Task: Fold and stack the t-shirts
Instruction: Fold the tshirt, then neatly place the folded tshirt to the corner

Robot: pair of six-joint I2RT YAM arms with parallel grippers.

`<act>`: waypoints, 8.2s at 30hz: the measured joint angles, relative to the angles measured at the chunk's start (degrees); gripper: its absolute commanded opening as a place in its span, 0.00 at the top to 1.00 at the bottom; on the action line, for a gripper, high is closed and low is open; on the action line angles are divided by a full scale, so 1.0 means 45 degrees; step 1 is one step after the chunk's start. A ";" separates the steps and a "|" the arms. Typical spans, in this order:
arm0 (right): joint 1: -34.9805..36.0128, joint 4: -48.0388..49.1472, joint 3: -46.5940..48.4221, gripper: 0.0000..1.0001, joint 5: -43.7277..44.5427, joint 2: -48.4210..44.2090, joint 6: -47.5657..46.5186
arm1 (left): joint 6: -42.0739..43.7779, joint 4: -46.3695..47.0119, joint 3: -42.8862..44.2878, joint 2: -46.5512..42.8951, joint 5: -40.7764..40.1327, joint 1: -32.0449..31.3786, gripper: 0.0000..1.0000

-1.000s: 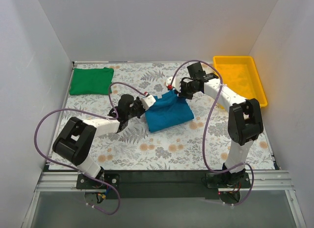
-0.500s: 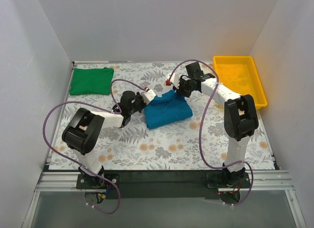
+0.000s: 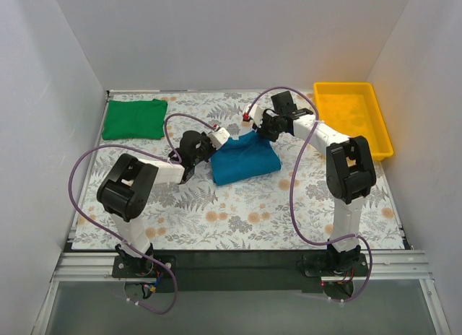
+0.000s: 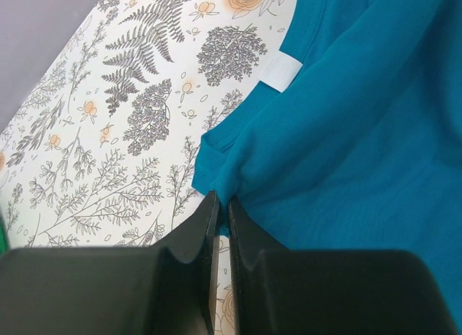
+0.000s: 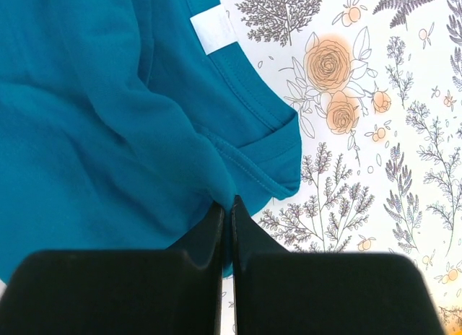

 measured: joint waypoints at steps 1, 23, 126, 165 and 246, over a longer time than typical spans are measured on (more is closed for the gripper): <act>-0.0005 0.0053 0.0000 0.99 0.0024 0.0019 0.0078 | 0.0000 0.0010 0.0039 0.0024 -0.0039 0.0000 1.00; 0.0000 0.1515 0.0189 0.89 0.1409 0.0680 0.2055 | -0.0379 0.0709 0.1331 0.1715 -0.1282 0.0000 0.66; -0.2424 -0.0952 -0.0665 0.51 -0.4789 -0.1452 0.5600 | -1.2803 -0.6853 0.6334 0.1044 0.0865 0.1836 0.38; -0.4017 0.1685 -0.5693 0.07 -0.6683 -0.4473 0.6426 | -1.5557 -0.9510 0.4838 0.2356 0.4969 0.2283 0.59; -0.4765 0.1690 -0.5702 0.09 -0.7679 -0.4507 0.6674 | -1.4770 -1.1764 0.6339 0.2234 0.1321 0.5134 0.43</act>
